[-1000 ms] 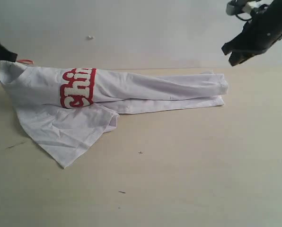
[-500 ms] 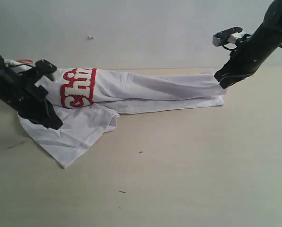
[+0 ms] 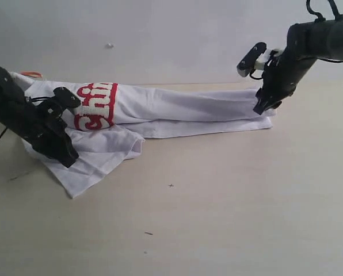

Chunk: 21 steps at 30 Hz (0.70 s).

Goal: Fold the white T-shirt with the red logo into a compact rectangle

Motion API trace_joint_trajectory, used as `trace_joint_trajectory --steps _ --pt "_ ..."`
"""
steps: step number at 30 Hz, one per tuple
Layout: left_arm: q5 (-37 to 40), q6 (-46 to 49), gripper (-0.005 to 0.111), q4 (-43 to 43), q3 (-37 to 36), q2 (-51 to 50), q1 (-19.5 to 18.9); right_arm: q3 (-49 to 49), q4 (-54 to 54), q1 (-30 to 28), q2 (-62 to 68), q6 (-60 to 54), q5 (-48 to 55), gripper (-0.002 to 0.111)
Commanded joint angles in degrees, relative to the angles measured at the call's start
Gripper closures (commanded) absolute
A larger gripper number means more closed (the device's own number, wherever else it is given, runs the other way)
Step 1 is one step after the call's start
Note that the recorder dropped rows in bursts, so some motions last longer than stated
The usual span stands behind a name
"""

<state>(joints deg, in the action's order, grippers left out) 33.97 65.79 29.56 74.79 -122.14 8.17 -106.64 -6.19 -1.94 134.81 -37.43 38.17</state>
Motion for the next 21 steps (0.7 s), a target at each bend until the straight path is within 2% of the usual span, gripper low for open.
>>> trace_joint_trajectory --steps 1,2,3,6,7,11,13,16,18,19,21 --pt "-1.42 0.18 0.107 -2.43 -0.10 -0.75 0.11 -0.46 -4.23 1.29 0.00 0.06 -5.65 0.098" --pt "-0.91 0.18 0.107 -2.87 -0.10 -0.75 0.11 -0.46 -5.62 1.29 0.00 0.28 -10.56 0.108" --pt "-0.64 0.18 0.107 -2.84 -0.10 -0.75 0.11 -0.46 -5.62 1.29 -0.25 1.65 -14.18 0.108" --pt "0.31 0.18 0.107 -3.79 -0.10 -0.75 0.11 -0.46 -5.51 1.29 -1.06 13.38 -30.78 0.106" --pt "0.31 0.18 0.107 -3.79 -0.10 -0.75 0.11 -0.46 -5.40 1.29 -1.06 14.70 -30.39 0.099" --pt "1.98 0.18 0.107 -4.27 -0.10 -0.75 0.11 -2.06 -6.12 0.98 -1.20 14.28 -18.63 0.083" --pt "6.43 0.18 0.107 -5.81 -0.10 -0.97 0.11 -3.94 -5.64 0.43 -1.20 13.31 -10.82 0.082" --pt "14.72 -5.04 0.107 -11.72 -0.10 -1.50 0.11 -5.86 -5.22 0.43 -2.50 15.97 -1.63 0.089" --pt "18.03 -9.60 0.107 -15.14 -0.10 -1.39 0.11 -5.86 -1.30 0.43 -4.63 16.40 0.43 0.102" --pt "20.49 -10.64 0.107 -15.66 -0.22 -1.39 0.11 -5.60 1.59 0.43 -5.72 14.19 1.47 0.108" --pt "23.13 -10.65 0.107 -15.66 -0.91 -1.39 0.11 -5.63 12.63 0.53 -7.96 8.16 4.71 0.108"
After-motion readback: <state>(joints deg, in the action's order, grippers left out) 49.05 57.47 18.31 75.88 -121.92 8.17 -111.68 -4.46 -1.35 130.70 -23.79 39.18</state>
